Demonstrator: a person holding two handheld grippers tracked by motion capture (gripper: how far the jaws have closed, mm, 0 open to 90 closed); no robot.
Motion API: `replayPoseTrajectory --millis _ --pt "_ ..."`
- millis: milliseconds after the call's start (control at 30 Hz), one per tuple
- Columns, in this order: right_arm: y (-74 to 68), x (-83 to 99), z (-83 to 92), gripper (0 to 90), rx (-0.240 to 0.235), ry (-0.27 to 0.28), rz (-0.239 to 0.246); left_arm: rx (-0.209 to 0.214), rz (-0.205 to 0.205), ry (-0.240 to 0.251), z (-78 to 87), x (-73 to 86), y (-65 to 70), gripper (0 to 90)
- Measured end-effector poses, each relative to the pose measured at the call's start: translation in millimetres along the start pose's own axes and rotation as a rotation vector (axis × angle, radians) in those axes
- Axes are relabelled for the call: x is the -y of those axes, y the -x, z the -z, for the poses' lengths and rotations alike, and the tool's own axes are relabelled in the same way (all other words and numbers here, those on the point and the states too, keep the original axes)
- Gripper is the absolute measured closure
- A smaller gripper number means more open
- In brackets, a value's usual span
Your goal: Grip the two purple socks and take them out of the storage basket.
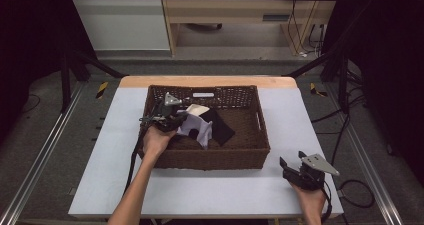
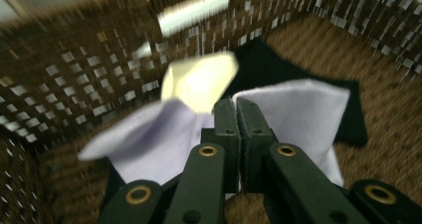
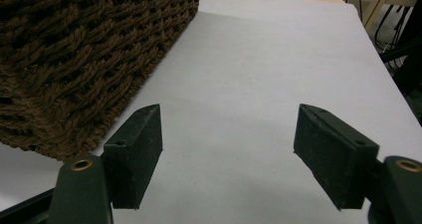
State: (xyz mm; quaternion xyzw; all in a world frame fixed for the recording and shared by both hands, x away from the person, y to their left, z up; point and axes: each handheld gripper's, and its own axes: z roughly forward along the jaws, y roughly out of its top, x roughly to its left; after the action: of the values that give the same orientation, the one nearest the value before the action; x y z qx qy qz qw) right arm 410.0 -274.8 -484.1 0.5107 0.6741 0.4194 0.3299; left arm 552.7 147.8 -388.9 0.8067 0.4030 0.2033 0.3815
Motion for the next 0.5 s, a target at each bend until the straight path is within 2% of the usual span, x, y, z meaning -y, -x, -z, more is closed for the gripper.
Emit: replayPoseTrajectory --millis 67,100,133,167,200,233,267,333,500 --pt "0.1 -0.1 -0.2 27.4 0.0 -0.001 0.0 -0.006 -0.006 0.046 4.6 0.6 0.3 87.4" --pt "0.1 -0.2 -0.4 27.3 0.0 -0.002 -0.001 0.0 -0.021 0.085 8.6 1.0 0.8 87.4" --pt "0.1 -0.2 -0.4 27.3 0.0 -0.002 -0.001 0.0 -0.021 0.085 8.6 1.0 0.8 87.5" --pt "0.2 -0.1 -0.5 27.1 0.0 -0.002 -0.003 0.007 -0.027 0.13 12.7 1.4 0.9 87.5" --pt "0.2 -0.2 -0.4 27.2 0.0 -0.002 -0.002 0.007 -0.027 0.13 12.7 1.4 0.9 87.6" --pt "0.0 -0.2 -0.4 27.2 0.001 -0.003 -0.001 0.026 -0.003 0.168 16.6 1.2 -1.9 87.6" --pt "0.0 -0.2 -0.4 27.2 0.001 -0.003 -0.001 0.026 -0.003 0.168 16.6 1.2 -1.9 87.6" --pt "0.3 -0.3 -0.9 27.2 -0.001 -0.006 0.001 0.049 0.037 0.211 22.0 0.1 -6.3 87.7" --pt "0.5 -0.5 -1.3 27.2 -0.002 -0.013 -0.004 0.031 0.034 0.257 28.4 -1.2 -5.2 87.8"
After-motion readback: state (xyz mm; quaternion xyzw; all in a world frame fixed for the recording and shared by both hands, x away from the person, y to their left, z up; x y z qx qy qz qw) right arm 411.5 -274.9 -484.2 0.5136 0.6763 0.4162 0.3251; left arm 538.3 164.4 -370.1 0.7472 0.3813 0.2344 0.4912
